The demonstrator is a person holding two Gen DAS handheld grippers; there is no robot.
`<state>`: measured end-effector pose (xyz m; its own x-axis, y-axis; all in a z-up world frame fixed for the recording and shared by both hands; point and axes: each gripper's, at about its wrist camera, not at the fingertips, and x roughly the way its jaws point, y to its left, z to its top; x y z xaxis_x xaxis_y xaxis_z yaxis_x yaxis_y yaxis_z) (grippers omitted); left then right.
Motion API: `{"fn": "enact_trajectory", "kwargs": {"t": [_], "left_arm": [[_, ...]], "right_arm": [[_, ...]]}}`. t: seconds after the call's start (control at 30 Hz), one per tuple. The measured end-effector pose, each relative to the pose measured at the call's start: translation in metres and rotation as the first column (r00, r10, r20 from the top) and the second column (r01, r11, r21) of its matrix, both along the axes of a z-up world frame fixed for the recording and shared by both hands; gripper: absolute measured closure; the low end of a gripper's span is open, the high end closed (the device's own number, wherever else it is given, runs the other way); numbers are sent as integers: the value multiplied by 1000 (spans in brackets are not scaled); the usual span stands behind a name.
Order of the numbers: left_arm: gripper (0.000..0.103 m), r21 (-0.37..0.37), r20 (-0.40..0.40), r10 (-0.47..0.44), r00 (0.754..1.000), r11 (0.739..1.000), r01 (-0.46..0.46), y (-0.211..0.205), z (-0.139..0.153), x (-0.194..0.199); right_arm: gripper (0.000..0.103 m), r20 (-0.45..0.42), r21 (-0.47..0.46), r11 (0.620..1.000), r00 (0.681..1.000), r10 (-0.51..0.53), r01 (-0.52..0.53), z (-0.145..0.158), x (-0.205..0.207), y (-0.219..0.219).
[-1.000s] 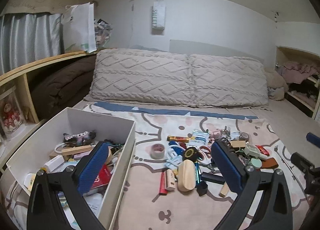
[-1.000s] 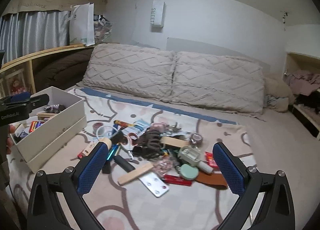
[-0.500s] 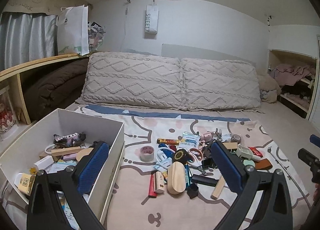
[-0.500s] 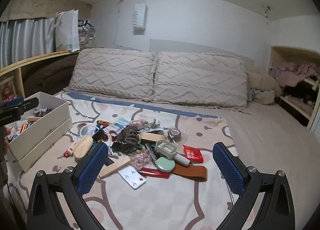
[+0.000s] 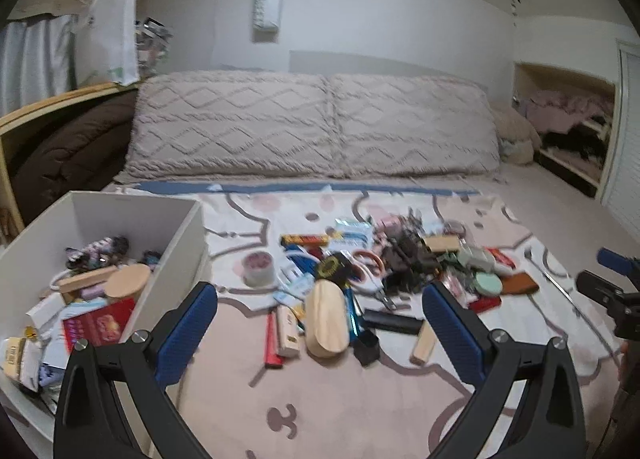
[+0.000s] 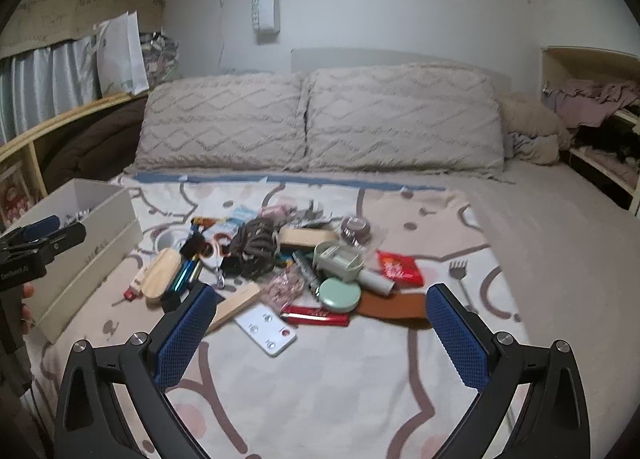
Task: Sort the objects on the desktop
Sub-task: 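Move both tools away from the shoebox over the pile on the bed, then close the left tool on the black hexagonal cup while the right tool approaches the white remote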
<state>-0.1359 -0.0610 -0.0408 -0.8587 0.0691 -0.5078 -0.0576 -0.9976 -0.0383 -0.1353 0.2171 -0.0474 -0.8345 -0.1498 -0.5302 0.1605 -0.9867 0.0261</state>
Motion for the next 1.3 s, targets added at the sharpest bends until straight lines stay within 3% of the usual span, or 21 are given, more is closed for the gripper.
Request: {"fn": "enact_trajectory", "kwargs": {"t": [0.4, 0.6, 0.87, 1.3], "left_arm": [[0, -34, 118, -56, 991, 998, 60, 23, -39, -14], [0, -12, 188, -82, 979, 996, 86, 32, -56, -21], [0, -1, 265, -80, 961, 997, 83, 35, -79, -30], [0, -42, 348, -53, 936, 997, 72, 37, -109, -42]], "right_arm": [[0, 152, 32, 997, 986, 66, -72, -51, -27, -31], [0, 212, 106, 989, 974, 82, -107, -74, -35, -42], [0, 292, 127, 981, 951, 106, -148, -100, -51, -51], [0, 382, 82, 982, 916, 124, -168, -122, -71, -50]]}}
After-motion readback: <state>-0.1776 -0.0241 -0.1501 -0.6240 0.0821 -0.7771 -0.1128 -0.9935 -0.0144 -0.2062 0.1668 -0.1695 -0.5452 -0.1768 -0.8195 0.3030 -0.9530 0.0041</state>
